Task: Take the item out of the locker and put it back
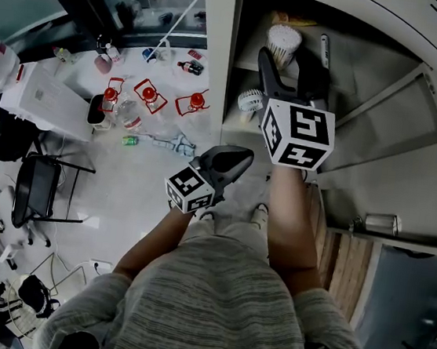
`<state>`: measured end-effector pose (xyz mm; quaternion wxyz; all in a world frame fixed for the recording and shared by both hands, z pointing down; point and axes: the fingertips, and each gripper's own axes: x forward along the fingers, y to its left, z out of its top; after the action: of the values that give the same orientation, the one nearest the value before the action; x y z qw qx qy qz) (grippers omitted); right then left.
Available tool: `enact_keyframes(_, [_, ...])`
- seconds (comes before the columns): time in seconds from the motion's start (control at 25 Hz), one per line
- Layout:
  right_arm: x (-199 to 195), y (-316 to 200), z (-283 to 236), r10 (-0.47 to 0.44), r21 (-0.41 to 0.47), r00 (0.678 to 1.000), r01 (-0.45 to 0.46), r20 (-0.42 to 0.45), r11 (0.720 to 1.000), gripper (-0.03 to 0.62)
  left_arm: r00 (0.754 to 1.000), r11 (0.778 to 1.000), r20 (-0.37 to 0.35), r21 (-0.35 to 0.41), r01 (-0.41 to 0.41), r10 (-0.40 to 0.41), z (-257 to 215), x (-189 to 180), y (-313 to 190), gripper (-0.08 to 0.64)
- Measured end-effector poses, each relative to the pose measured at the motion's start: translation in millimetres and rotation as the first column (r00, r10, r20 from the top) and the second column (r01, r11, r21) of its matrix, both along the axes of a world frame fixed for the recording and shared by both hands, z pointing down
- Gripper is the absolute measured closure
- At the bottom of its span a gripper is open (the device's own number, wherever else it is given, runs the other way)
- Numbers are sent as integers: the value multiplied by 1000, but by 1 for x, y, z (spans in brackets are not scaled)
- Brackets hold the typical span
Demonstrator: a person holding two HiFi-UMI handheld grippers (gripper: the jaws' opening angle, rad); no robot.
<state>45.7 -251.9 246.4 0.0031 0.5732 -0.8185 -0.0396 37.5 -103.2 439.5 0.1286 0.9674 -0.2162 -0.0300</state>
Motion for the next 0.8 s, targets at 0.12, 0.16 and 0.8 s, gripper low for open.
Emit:
enact_keyframes(0.12, [5, 7, -3, 6, 9, 1000, -6, 7, 1000, 344, 1000, 1000, 2, -1, -1, 1, 0, 1, 0, 551])
enact_keyframes(0.16, [7, 10, -4, 5, 11, 1000, -6, 9, 1000, 344, 1000, 1000, 3, -2, -2, 2, 0, 1, 1, 551])
enact_keyframes(0.8, [37, 71, 68, 54, 16, 998, -53, -32, 998, 345, 999, 999, 24, -20, -27, 27, 11, 8, 7, 551])
